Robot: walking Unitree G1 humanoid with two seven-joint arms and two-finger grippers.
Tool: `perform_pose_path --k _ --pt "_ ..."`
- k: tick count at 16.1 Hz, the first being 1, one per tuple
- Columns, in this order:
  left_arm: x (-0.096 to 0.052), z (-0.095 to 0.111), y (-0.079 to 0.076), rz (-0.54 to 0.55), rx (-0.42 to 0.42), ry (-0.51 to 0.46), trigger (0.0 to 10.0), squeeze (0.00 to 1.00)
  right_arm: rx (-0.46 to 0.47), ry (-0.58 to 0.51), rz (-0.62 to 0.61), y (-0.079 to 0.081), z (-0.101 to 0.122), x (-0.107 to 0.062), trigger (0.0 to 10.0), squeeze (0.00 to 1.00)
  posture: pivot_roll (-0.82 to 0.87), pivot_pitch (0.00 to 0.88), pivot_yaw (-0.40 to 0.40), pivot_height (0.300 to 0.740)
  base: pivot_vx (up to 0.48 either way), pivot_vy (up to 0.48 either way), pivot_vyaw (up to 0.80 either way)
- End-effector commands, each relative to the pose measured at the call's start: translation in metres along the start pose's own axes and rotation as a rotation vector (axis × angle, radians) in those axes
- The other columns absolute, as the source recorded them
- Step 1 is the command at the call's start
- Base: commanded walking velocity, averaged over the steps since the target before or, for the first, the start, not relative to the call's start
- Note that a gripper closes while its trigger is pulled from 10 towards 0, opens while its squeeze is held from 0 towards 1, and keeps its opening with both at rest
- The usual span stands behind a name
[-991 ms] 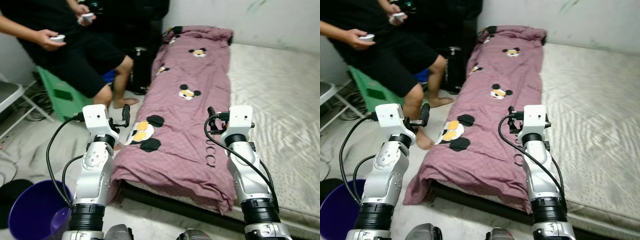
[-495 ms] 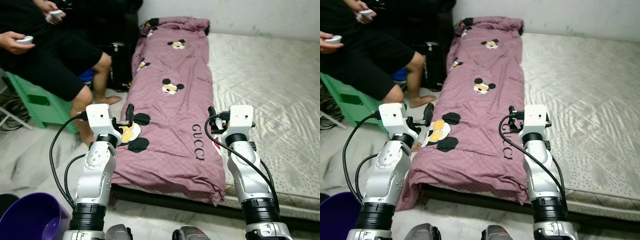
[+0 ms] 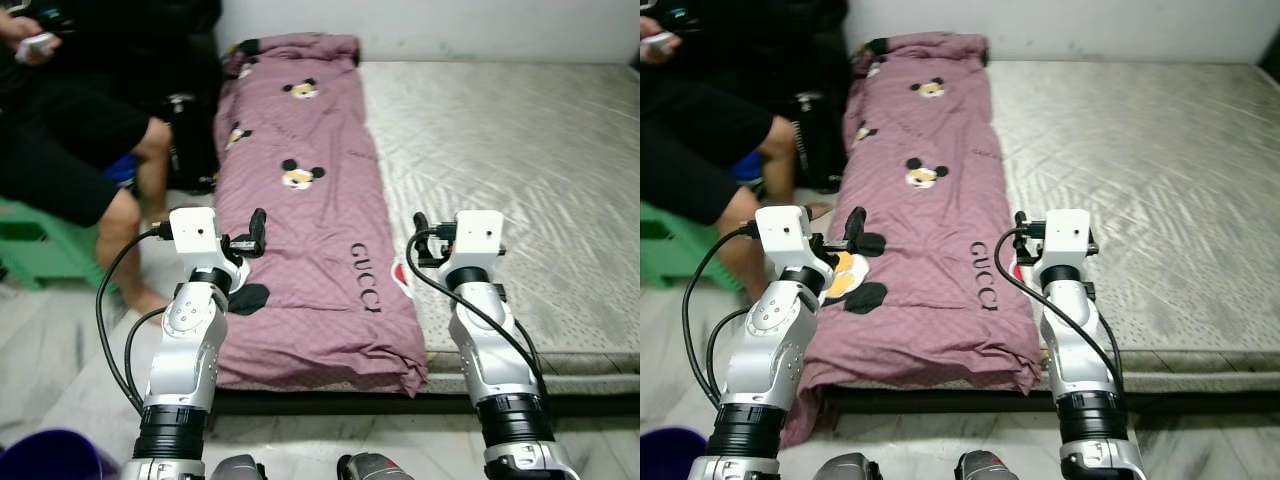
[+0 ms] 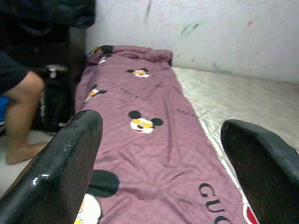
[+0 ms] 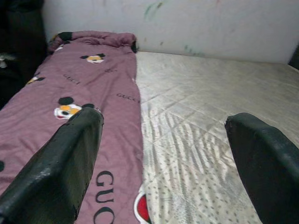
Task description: Clean up the room
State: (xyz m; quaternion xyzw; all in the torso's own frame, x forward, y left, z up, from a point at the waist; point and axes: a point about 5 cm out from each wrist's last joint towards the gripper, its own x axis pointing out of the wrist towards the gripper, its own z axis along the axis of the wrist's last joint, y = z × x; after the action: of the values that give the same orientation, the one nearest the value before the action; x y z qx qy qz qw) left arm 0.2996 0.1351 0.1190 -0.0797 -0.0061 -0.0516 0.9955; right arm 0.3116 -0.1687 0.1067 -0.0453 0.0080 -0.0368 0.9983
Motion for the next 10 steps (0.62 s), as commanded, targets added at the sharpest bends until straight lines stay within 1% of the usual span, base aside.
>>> perform_pose_path --k 1,4,6,10 --pt "0.003 0.001 0.001 -0.010 0.000 -0.002 10.0 0.00 0.018 -0.022 0.006 0.005 0.006 0.005 10.0 0.00 -0.10 0.000 0.063 0.740 0.000 0.000 -0.80" --pt "0.002 -0.003 0.002 -0.005 -0.001 0.010 10.0 0.00 0.026 -0.011 0.009 0.007 0.000 0.008 10.0 0.00 -0.10 0.000 0.079 0.740 0.000 0.000 -0.80" --pt "0.003 -0.001 0.003 -0.002 0.014 0.000 10.0 0.00 0.047 -0.034 0.027 0.017 0.006 0.011 10.0 0.00 -0.10 0.000 0.079 0.740 0.000 0.000 -0.80" --pt "0.011 0.005 0.000 -0.012 0.013 -0.023 10.0 0.00 0.055 -0.061 0.067 0.032 0.013 0.017 10.0 0.00 -0.10 0.000 0.077 0.740 0.000 0.000 -0.80"
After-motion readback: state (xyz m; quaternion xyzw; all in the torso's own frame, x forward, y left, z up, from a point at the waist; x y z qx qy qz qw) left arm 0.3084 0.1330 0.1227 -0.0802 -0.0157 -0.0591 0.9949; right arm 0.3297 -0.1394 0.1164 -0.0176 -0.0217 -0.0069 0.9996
